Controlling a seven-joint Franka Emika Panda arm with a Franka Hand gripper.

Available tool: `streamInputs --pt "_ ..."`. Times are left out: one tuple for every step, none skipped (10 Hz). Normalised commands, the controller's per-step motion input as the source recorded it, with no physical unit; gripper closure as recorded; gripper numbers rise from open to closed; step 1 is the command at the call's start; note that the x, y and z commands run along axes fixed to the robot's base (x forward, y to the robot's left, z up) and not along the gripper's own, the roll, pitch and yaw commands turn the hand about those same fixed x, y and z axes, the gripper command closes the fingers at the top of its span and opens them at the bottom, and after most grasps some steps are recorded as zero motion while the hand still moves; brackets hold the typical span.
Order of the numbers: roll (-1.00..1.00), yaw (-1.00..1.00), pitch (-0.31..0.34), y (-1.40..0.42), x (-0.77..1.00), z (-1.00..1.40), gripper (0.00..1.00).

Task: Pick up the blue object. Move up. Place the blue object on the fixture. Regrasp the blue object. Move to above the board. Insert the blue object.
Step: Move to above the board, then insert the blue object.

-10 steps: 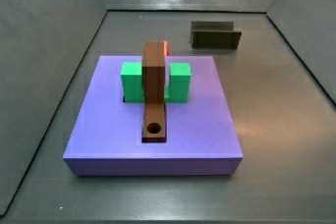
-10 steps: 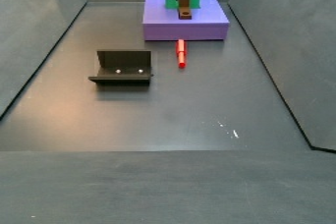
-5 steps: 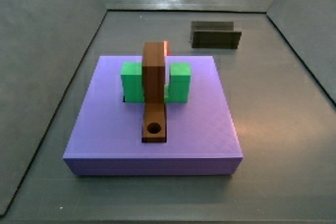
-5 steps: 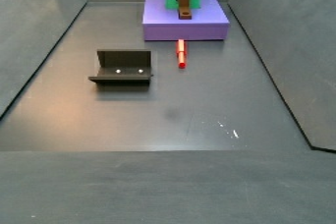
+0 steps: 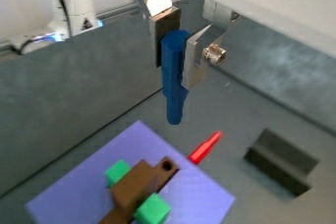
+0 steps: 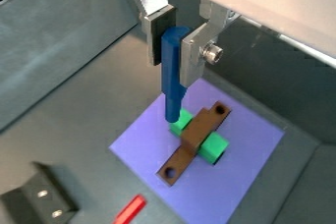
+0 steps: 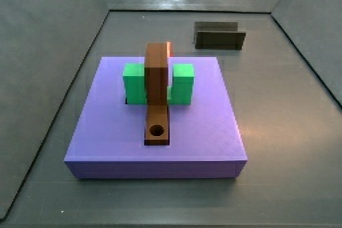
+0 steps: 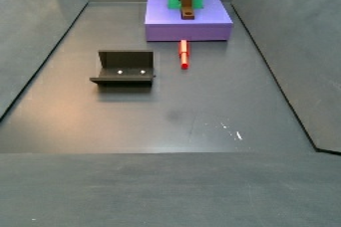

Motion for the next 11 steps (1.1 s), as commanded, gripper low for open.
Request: streamInputs --pt "-0.47 0.01 0.032 0.04 -0.03 -0.01 1.0" --pt "-0.28 0.0 0.002 0.03 -0.04 0.0 1.0" --pt "-0.22 0.0 -0.012 0.02 -0.04 0.0 1.0" --pt "-0.01 0.0 0.0 0.0 0.0 0.0 1.0" --pt "-0.02 -0.05 0.0 -0.02 0.02 -0.05 1.0" --pt "-0.07 -0.02 -0.04 -0.31 0.0 -0.3 1.0" --pt "-0.06 0.0 -0.053 -0.66 -0.02 -0.38 1.0" --pt "0.0 0.04 -0.011 -0.83 0.01 -0.48 1.0" --pt "0.0 0.07 -0.004 -0.85 0.07 -0.4 1.0" --pt "-0.02 0.09 0.0 -0.77 0.04 -0.42 1.0" --pt "-0.11 0.0 0.0 -0.49 0.09 -0.62 1.0"
